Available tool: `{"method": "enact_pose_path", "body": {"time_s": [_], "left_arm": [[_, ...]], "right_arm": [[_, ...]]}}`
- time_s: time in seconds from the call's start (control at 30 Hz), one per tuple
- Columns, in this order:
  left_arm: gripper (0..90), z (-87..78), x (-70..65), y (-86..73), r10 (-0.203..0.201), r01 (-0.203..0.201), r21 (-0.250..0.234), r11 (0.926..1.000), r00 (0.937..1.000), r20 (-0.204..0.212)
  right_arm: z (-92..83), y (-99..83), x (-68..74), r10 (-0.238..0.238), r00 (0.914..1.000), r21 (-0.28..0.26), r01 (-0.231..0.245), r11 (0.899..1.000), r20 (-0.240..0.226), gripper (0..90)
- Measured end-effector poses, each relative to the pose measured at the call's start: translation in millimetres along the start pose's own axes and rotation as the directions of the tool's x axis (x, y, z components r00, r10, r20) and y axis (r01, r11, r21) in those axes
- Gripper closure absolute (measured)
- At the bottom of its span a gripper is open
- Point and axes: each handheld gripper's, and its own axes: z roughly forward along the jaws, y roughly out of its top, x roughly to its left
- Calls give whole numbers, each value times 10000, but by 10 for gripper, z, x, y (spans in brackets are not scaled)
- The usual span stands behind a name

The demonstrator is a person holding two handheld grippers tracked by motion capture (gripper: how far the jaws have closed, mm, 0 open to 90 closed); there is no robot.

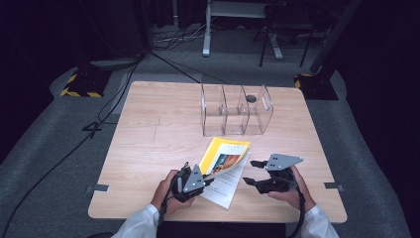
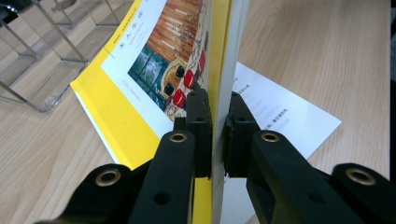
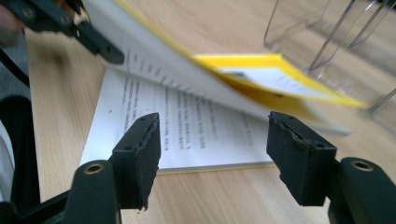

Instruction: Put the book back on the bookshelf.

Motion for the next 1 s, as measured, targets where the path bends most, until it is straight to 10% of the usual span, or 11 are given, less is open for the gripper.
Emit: {"method": "enact_pose_path", "body": {"time_s": [0.33,0.63,0.8,1.0], "left_arm": [[830,-106,104,-105,82,-82,1,10000,9990,434],[823,-170,161,-165,55,-53,-48,10000,9983,587],[818,-203,194,-193,-64,75,-167,9998,9978,654],[812,-229,241,-241,-177,189,-124,9997,9961,860]], "right_arm": [[84,232,5,-896,9947,-441,919,9948,507,316],[376,364,61,-1594,9862,-641,1564,9856,-445,305],[520,337,43,-1795,9785,-154,1789,9838,-1013,309],[635,223,28,-2181,9744,1048,2227,9692,-541,442]]}}
